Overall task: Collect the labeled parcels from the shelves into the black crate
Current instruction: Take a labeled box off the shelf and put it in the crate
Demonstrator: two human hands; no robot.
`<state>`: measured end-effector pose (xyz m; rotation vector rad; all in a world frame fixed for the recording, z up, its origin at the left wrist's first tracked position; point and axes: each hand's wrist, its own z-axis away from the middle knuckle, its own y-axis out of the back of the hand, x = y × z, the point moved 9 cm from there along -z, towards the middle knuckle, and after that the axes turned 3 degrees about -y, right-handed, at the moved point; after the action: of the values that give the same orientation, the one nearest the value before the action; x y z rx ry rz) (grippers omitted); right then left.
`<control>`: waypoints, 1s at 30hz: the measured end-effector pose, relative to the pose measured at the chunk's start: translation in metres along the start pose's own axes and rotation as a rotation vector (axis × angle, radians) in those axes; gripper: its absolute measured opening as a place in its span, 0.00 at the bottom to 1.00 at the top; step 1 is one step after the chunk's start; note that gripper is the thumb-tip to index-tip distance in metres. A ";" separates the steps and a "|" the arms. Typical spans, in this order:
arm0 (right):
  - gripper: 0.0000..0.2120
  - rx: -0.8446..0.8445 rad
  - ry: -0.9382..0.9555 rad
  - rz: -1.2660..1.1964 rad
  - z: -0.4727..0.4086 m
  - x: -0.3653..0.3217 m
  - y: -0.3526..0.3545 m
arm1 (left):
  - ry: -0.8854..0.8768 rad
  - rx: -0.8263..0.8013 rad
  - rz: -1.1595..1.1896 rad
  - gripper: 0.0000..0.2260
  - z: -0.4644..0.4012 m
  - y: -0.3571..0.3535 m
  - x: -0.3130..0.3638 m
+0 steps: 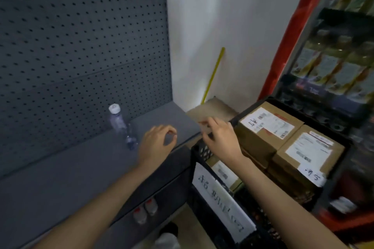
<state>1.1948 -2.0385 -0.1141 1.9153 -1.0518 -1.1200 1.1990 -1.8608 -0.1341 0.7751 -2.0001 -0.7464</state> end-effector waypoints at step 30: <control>0.10 -0.436 1.025 -0.501 0.237 -0.583 -0.100 | 0.873 0.528 -0.657 0.10 0.529 0.430 -0.056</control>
<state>0.8331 -1.5150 -0.0841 2.0017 0.2212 -0.3848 0.6666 -1.4339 -0.0916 1.7559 -1.1137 -0.1201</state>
